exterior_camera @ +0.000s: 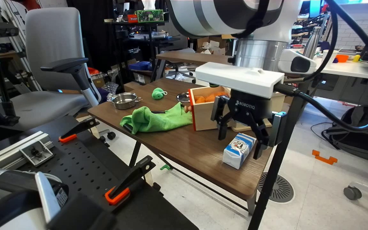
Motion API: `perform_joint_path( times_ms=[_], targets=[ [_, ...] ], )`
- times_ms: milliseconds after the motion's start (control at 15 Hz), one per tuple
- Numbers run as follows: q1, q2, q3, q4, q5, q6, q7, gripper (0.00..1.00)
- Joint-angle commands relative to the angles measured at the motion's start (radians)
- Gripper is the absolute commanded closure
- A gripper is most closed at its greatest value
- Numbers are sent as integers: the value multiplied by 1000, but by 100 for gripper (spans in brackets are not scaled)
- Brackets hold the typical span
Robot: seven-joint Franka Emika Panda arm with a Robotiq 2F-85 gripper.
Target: Move the milk carton to the left
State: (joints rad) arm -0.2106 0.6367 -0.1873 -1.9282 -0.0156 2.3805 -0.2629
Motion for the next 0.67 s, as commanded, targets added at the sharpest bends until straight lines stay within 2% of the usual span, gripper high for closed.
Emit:
perform_joint_path(
  times_ms=[0,200,400,600],
  targets=[
    [-21,30,18,31,-27,25,17,35],
    [-19,38,15,36,-32,38,19,60],
    [-10,23,9,17,-46,49,19,80],
    [-4,-40,10,-55,-72,68,2,83]
  ],
)
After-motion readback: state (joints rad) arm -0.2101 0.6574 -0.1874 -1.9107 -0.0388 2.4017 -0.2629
